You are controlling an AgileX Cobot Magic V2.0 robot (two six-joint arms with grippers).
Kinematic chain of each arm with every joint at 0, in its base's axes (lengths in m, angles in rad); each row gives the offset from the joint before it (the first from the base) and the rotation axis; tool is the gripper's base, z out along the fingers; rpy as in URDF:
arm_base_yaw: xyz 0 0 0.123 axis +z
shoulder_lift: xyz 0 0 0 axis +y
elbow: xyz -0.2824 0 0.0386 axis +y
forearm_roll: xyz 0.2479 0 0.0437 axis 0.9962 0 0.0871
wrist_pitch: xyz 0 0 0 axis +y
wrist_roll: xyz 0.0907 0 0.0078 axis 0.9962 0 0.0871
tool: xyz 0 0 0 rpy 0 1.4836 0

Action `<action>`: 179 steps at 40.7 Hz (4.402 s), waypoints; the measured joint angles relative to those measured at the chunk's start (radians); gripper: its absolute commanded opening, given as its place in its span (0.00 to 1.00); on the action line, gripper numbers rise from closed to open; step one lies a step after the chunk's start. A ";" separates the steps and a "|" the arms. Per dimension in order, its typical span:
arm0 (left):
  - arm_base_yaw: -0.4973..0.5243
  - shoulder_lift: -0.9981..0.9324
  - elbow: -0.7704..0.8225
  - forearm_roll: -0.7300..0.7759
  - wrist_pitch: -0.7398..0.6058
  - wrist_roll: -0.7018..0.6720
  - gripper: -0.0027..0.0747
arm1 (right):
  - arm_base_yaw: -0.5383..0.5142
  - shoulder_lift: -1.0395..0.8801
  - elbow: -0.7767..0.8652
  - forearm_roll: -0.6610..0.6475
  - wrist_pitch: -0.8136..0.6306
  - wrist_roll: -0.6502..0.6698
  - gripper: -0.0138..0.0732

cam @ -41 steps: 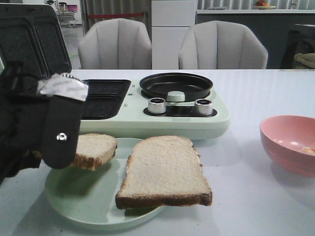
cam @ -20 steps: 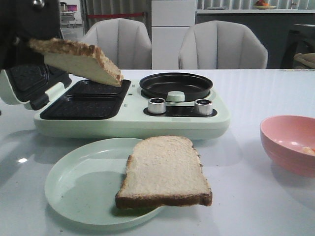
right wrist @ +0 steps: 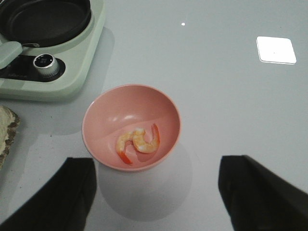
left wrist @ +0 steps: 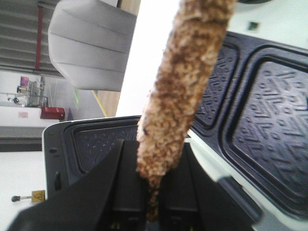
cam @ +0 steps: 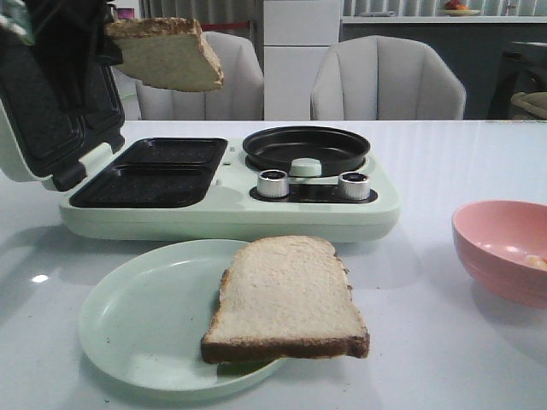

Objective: Make breakfast with bread and shrimp
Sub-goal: 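Lift the bread with the left gripper and lay it in the sandwich maker, then withdraw the left gripper from the sandwich maker, then reach the right gripper down and grasp the remaining bread slice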

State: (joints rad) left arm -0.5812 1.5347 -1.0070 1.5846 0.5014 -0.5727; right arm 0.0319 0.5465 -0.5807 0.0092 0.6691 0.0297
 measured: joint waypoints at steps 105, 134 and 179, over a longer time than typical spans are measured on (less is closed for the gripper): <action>-0.142 -0.485 0.145 -1.093 0.315 0.217 0.67 | 0.000 0.000 0.000 0.000 0.000 0.000 0.87; -0.198 -0.946 0.382 -1.370 0.377 0.219 0.67 | 0.000 0.000 0.015 0.040 -0.042 0.000 0.87; -0.198 -0.946 0.382 -1.374 0.385 0.221 0.67 | 0.356 0.991 -0.100 1.158 -0.168 -0.693 0.87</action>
State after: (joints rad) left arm -0.7794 0.5882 -0.6255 0.2104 0.8865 -0.3519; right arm 0.3878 1.5378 -0.6808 1.1676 0.5008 -0.6629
